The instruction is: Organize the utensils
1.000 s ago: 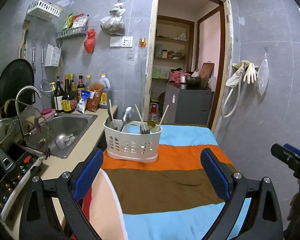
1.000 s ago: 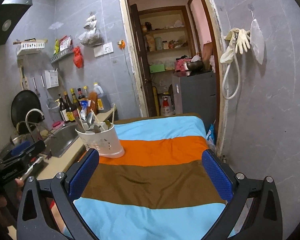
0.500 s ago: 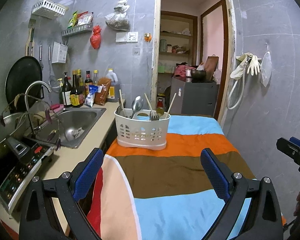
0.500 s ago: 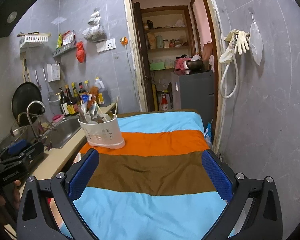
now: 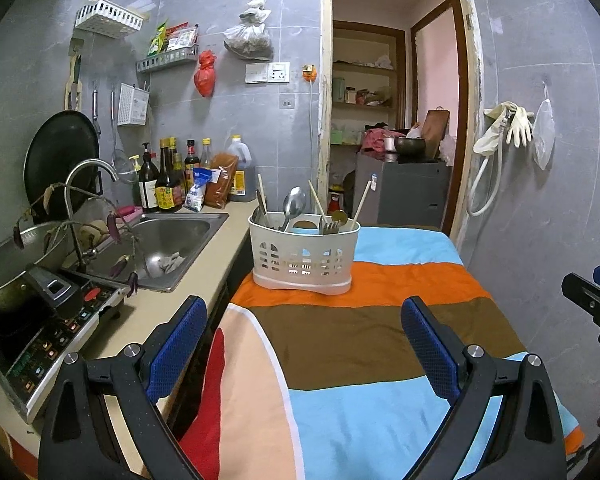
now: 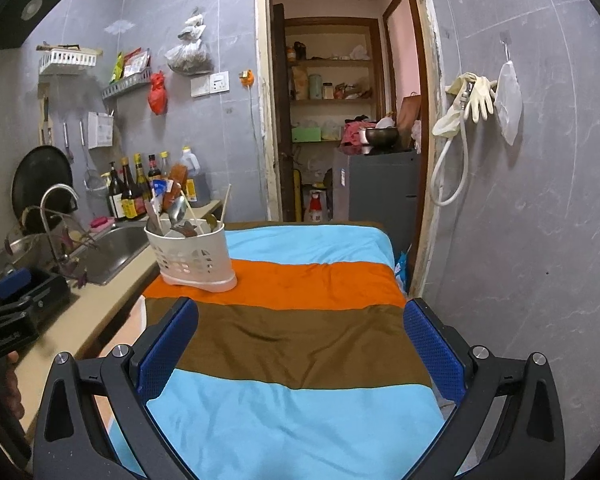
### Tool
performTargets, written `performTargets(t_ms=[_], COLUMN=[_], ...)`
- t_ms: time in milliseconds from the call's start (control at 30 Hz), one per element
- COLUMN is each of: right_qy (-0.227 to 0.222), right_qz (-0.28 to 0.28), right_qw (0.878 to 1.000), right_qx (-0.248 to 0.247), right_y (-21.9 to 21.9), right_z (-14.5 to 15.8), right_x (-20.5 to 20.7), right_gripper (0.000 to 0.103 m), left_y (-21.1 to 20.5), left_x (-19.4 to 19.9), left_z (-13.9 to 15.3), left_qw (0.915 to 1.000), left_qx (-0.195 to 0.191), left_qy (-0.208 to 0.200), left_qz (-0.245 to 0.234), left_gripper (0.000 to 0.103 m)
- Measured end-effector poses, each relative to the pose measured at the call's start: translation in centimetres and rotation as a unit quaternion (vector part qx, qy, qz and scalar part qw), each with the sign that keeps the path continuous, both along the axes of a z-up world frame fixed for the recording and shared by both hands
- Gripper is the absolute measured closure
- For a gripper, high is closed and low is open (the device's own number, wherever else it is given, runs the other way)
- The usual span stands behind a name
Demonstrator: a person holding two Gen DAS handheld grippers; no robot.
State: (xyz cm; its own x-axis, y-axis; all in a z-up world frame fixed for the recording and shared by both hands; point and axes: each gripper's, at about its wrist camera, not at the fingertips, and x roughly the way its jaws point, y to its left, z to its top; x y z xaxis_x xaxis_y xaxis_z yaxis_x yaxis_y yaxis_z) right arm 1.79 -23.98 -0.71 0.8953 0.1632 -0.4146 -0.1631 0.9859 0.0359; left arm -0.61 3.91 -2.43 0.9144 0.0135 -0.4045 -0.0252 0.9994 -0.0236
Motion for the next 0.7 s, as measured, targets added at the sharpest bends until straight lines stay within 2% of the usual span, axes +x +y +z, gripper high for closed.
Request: performTargets(t_ms=[700], right_qy=[0.01], right_qz=[0.001], right_qw=[1.0], right_qx=[-0.004], right_y=[0.17], right_z=[-0.13], right_x=[0.53], right_gripper=[0.0], left_y=[0.11], left_x=[-0.01], left_z=[-0.3], left_qw=[1.0], left_qx=[0.005], left_qy=[0.002], left_qz=[-0.002], left_gripper=[0.008])
